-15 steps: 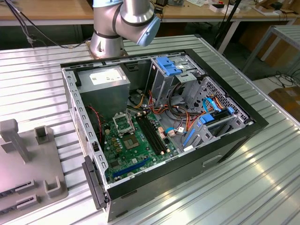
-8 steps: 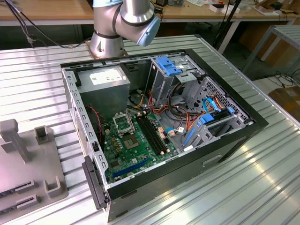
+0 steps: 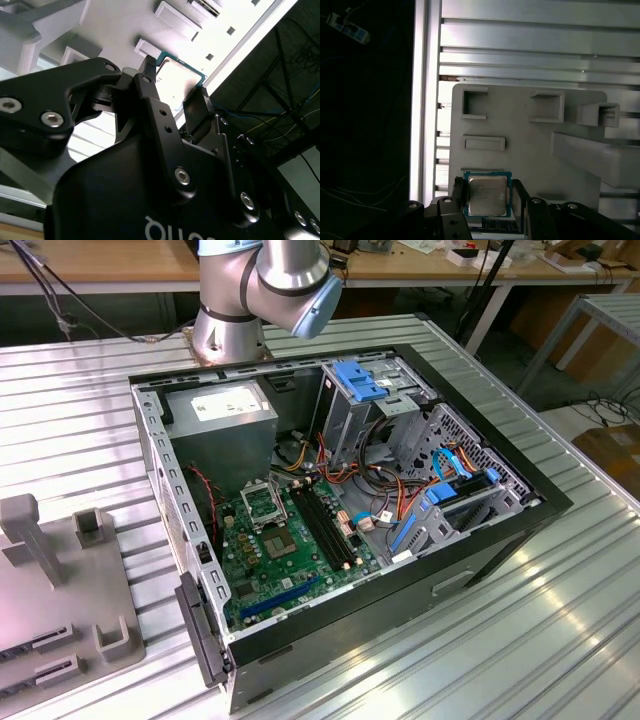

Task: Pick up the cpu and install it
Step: 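Pick up the cpu and move it towards the insertion slot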

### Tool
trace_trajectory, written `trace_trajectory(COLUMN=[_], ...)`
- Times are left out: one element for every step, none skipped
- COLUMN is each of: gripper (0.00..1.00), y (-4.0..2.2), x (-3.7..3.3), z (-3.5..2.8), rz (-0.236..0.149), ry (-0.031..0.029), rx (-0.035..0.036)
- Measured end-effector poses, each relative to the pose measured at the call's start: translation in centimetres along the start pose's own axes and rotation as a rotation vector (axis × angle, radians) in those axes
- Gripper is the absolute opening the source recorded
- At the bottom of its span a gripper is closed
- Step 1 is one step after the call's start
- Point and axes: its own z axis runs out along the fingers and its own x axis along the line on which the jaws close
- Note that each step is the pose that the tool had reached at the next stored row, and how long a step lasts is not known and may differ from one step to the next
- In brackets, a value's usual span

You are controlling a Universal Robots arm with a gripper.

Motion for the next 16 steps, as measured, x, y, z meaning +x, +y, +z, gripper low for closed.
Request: trace_trajectory(gripper=[0.47, 0.47, 0.47, 0.47, 0.47, 0.47, 0.47, 0.47, 0.47, 0.47, 0.47, 0.47, 0.47, 0.47, 0.47, 0.47], y=[0.01, 0.01, 0.01, 0.02, 0.01, 0.01, 0.01, 0.01, 0.01, 0.01, 0.01, 0.01, 0.01, 0.01, 0.01, 0.02], x=[0.01, 0.01, 0.01, 0.01, 0.00, 0.01, 0.01, 0.01, 0.01, 0.01, 0.01, 0.01, 0.02, 0.01, 0.01, 0.02], z=[0.00, -0.01, -0.01, 0.00, 0.00, 0.00, 0.00, 0.00, -0.04, -0.10, -0.20, -0.31, -0.45, -0.53, -0.62, -0.71], rz=[0.000, 0.000, 0.000, 0.000, 0.000, 0.000, 0.000, 0.000, 0.000, 0.000, 0.000, 0.000, 0.000, 0.000, 0.000, 0.000], ry=[-0.0002, -0.0003, -0.0003, -0.0004, -0.0004, -0.0005, -0.0004, -0.0005, -0.0004, -0.0004, -0.0003, -0.0004, -0.0004, -0.0004, -0.0004, -0.0004], rx=[-0.0067, -0.0097, -0.0098, -0.0101, -0.0102, -0.0103, -0.0108, -0.0111, -0.0111, -0.0111, -0.0110, -0.0111, -0.0111, -0.0111, -0.0111, -0.0111])
